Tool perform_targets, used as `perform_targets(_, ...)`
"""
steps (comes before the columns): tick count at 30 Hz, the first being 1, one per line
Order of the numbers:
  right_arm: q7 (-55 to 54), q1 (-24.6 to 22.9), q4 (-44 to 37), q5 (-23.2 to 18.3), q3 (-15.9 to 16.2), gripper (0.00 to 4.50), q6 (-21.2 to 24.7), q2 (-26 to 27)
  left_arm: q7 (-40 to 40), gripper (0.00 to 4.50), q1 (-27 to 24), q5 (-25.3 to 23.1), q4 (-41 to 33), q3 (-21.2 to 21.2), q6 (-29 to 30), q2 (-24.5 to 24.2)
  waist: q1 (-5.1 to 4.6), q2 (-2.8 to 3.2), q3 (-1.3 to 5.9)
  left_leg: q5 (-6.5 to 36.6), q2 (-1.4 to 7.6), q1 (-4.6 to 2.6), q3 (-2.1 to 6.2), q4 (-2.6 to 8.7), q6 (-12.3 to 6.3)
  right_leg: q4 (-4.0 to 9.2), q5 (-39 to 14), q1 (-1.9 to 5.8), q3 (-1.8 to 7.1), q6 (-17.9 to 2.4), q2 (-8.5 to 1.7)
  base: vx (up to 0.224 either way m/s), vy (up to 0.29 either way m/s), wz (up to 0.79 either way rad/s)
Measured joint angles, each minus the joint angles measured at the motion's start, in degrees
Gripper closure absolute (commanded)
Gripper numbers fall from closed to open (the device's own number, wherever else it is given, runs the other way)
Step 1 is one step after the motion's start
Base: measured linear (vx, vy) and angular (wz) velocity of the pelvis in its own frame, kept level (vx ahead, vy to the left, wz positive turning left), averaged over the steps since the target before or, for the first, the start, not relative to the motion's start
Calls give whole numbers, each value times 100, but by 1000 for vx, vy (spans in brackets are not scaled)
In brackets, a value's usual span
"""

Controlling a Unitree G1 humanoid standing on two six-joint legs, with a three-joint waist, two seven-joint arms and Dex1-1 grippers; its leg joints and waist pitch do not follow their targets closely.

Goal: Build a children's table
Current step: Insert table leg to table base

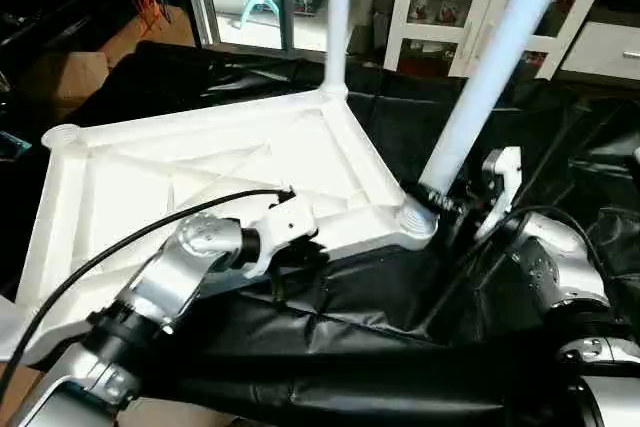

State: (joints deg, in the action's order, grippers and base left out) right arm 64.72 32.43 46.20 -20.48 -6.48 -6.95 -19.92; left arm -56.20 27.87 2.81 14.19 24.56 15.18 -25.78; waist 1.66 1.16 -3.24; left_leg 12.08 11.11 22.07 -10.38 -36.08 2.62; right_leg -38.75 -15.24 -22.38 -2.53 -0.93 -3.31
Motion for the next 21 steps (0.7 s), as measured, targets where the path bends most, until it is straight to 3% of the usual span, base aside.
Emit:
perform_targets(6, 184, -12, 157, 30, 52, 265, -254, -35, -32, 450, -136, -111, -46, 18, -266, -50, -5, 3, 4, 0, 0, -12, 0, 4, 1, 1, -3, 16, 1, -3, 0, 0, 0, 0)
perform_targets(15, 799, -29, 177, -42, 72, 265, -254, -29, -288, 450, -495, 14, -315, -104, -473, -268, -65, 28, 27, 0, 0, -9, -5, 54, 1, 50, -7, 26, -3, -8, 7, 0, 0, 0)
perform_targets(21, 1594, -95, 59, -41, 331, 265, -99, -245, -626, 450, -577, 169, -445, -121, -453, -421, -57, 20, 68, 6, 1, -12, -4, 60, -9, 77, -8, 29, -12, -9, 7, 0, 0, 0)
